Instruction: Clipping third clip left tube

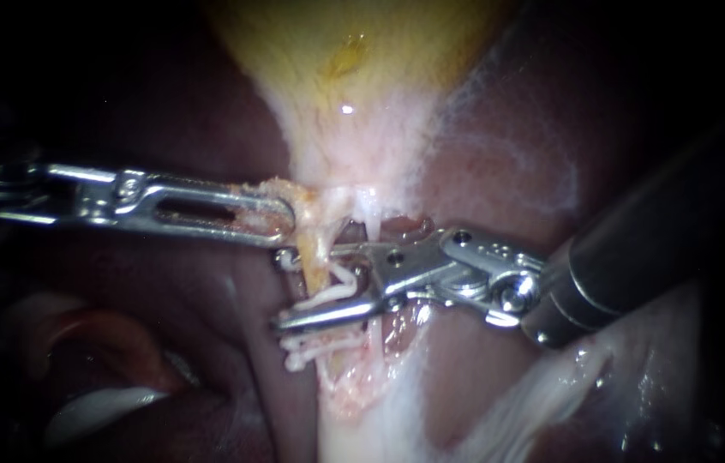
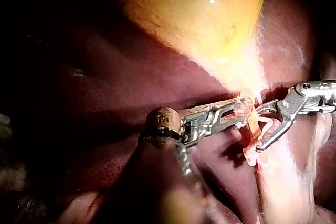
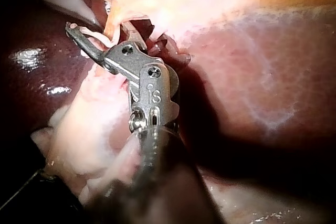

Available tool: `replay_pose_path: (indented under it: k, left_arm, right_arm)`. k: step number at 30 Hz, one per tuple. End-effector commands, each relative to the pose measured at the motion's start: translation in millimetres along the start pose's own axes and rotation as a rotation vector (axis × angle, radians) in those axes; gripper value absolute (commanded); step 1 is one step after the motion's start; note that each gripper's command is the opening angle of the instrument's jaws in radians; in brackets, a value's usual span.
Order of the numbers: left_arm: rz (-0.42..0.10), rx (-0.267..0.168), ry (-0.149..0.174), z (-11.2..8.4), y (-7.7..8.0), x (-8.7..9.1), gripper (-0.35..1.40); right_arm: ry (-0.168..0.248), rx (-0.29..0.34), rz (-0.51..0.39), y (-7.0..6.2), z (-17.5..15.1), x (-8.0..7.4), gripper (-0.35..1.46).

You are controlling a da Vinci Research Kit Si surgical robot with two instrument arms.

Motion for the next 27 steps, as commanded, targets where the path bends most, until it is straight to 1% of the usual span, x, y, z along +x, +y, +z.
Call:
replay_pose_path:
  k: [1, 6, 14, 20, 24, 26, 27]
  left_arm:
    - [0.0, 0.0, 0.0, 0.0, 0.0, 0.0, -0.35]
    - [0.0, 0.0, 0.0, 0.1, 0.3, -0.1, -0.35]
    - [0.0, -0.001, 0.0, 0.4, 0.3, -0.1, -0.35]
    - [0.0, -0.001, 0.0, 0.4, 0.3, -0.1, -0.35]
    - [0.0, -0.001, 0.0, 0.4, 0.4, -0.1, -0.35]
    - [0.0, -0.001, 0.0, 0.4, 0.4, -0.1, -0.35]
    - [0.0, -0.001, 0.0, 0.4, 0.4, -0.1, -0.35]
  right_arm:
    - [-0.001, 0.004, -0.002, 0.0, 0.1, 0.0, 0.49]
    - [0.015, 0.02, -0.005, 0.2, 0.8, 0.3, 0.49]
    - [0.022, 0.022, -0.005, 0.6, 1.5, 0.6, 0.48]
    - [0.022, 0.024, -0.005, 0.8, 1.5, 0.7, 0.43]
    - [0.021, 0.026, -0.005, 0.8, 1.1, 0.6, 0.3]
    - [0.021, 0.029, -0.005, 0.8, 0.7, 0.6, 0.11]
    - [0.021, 0.029, -0.004, 0.8, 0.5, 0.6, 0.05]
